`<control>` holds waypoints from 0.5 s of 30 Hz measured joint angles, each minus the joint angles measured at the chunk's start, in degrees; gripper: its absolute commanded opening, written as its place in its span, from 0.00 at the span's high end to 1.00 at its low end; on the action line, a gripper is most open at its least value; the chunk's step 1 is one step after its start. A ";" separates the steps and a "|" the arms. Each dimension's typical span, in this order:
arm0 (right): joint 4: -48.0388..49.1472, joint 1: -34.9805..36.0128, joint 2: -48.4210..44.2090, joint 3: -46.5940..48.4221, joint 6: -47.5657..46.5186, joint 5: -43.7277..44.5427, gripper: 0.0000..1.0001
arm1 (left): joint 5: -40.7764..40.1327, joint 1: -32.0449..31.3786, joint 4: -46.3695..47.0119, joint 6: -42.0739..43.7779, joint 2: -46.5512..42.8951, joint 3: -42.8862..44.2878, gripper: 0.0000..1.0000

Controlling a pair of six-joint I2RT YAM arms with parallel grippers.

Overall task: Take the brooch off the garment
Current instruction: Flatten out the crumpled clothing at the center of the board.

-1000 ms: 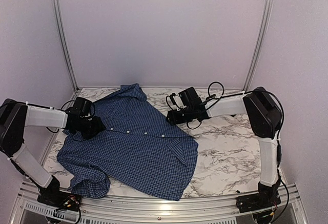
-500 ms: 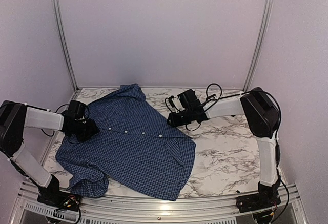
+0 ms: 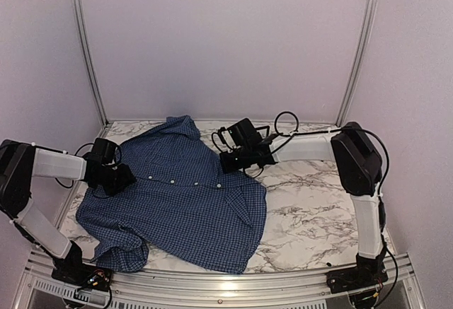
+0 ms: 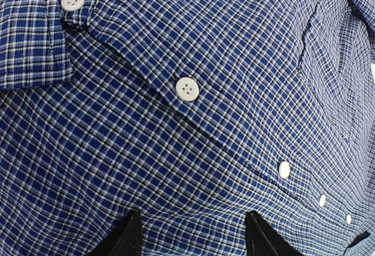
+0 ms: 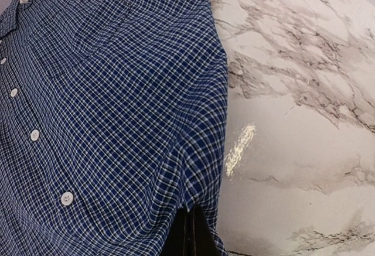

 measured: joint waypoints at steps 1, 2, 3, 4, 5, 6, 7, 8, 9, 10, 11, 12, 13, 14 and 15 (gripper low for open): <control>-0.96 0.61 -0.02 0.96 -0.07 1.27 1.00 | 0.00 0.02 -0.11 0.09 -0.17 0.00 0.38; -1.79 1.33 0.00 1.95 -0.11 2.45 1.00 | 0.00 0.04 -0.15 0.11 -0.35 -0.02 0.38; -2.29 2.01 -0.02 2.67 -0.11 3.19 1.00 | 0.00 0.09 -0.20 0.13 -0.52 -0.02 0.38; -3.13 3.06 -0.02 3.65 -0.11 4.26 1.00 | 0.00 0.09 -0.28 0.20 -0.76 -0.02 0.38; -3.52 4.07 0.00 4.22 -0.11 4.70 1.00 | 0.02 0.13 -0.33 0.31 -1.01 -0.02 0.38; -4.11 5.44 0.00 4.98 -0.11 5.44 1.00 | 0.00 0.13 -0.35 0.37 -1.27 -0.02 0.38; -4.68 7.08 0.00 5.70 -0.09 5.95 1.00 | 0.02 0.13 -0.35 0.52 -1.51 -0.02 0.38; -5.09 8.76 0.13 6.43 -0.07 6.21 1.00 | 0.02 0.13 -0.39 0.68 -1.70 -0.02 0.38; -5.57 10.71 0.50 7.48 0.00 6.14 1.00 | 0.04 0.13 -0.39 0.81 -1.81 -0.02 0.38; -5.73 12.48 1.03 8.50 0.13 5.84 1.00 | 0.04 0.13 -0.42 0.96 -1.92 -0.02 0.38; -5.68 14.34 1.79 9.55 0.42 5.29 1.00 | 0.04 0.13 -0.52 1.14 -2.01 -0.02 0.38; -5.53 15.61 2.43 10.23 0.70 4.39 1.00 | 0.07 0.13 -0.63 1.18 -2.03 -0.02 0.38; -5.27 17.33 3.34 10.88 1.20 3.10 1.00 | 0.09 0.13 -0.74 1.22 -2.03 -0.02 0.38; -5.16 18.40 4.02 11.17 1.53 2.14 1.00 | 0.11 0.13 -0.90 1.27 -2.03 -0.02 0.38; -4.90 19.63 4.87 11.23 1.97 0.81 1.00 | 0.17 0.13 -1.09 1.33 -2.05 -0.02 0.38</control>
